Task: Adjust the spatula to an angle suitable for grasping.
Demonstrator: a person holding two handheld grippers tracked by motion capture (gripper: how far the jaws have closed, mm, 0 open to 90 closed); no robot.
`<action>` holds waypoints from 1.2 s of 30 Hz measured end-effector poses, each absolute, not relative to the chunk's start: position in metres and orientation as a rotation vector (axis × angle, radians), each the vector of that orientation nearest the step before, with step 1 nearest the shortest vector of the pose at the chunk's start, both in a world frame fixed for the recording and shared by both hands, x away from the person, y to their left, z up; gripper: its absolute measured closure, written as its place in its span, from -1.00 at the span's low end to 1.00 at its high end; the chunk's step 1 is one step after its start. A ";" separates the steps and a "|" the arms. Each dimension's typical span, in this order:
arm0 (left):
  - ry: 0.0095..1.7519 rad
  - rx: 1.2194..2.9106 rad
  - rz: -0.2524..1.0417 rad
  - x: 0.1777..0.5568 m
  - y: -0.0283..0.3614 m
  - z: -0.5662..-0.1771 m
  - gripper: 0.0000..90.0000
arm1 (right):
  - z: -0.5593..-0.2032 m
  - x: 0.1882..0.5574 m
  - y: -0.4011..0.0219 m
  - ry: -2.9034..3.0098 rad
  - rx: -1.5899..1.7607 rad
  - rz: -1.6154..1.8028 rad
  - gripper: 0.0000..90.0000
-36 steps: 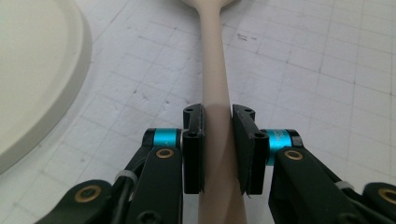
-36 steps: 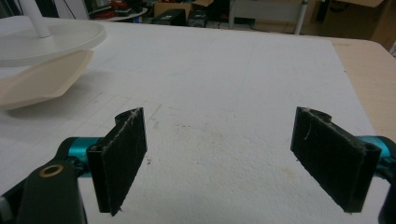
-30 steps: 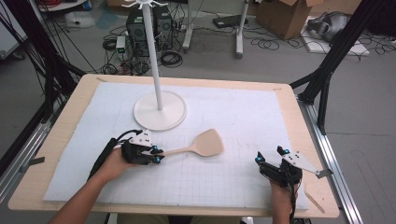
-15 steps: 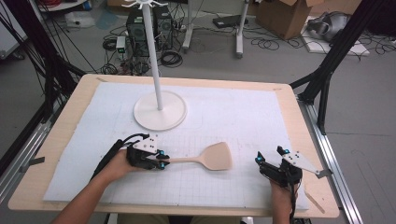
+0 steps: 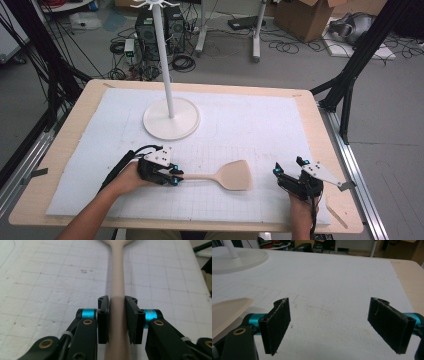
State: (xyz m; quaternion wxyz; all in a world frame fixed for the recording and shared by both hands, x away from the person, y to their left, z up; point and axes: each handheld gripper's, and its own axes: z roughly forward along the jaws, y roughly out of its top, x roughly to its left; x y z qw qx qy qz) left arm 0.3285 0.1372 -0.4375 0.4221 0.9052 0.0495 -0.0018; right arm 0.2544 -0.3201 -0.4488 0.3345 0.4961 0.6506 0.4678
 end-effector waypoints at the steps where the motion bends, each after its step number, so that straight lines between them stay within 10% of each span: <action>1: 0.137 2.241 -0.008 0.328 0.138 -0.436 0.57 | -0.449 0.254 -0.320 1.698 1.295 1.221 -0.62; 4: 0.216 2.197 0.020 0.327 0.144 -0.431 0.15 | -0.449 0.255 -0.320 1.702 1.294 1.219 -0.62; 13: 0.393 2.126 0.080 0.318 0.178 -0.436 -0.08 | -0.449 0.255 -0.320 1.705 1.287 1.214 -0.62; 27: 0.410 2.211 0.018 0.307 0.210 -0.448 0.04 | -0.449 0.255 -0.320 1.704 1.294 1.216 -0.62; 29: 0.334 2.235 0.090 0.306 0.213 -0.448 0.44 | -0.449 0.255 -0.320 1.708 1.289 1.216 -0.62; 36: 0.200 2.298 0.048 0.316 0.208 -0.442 0.49 | -0.449 0.255 -0.320 1.710 1.291 1.216 -0.62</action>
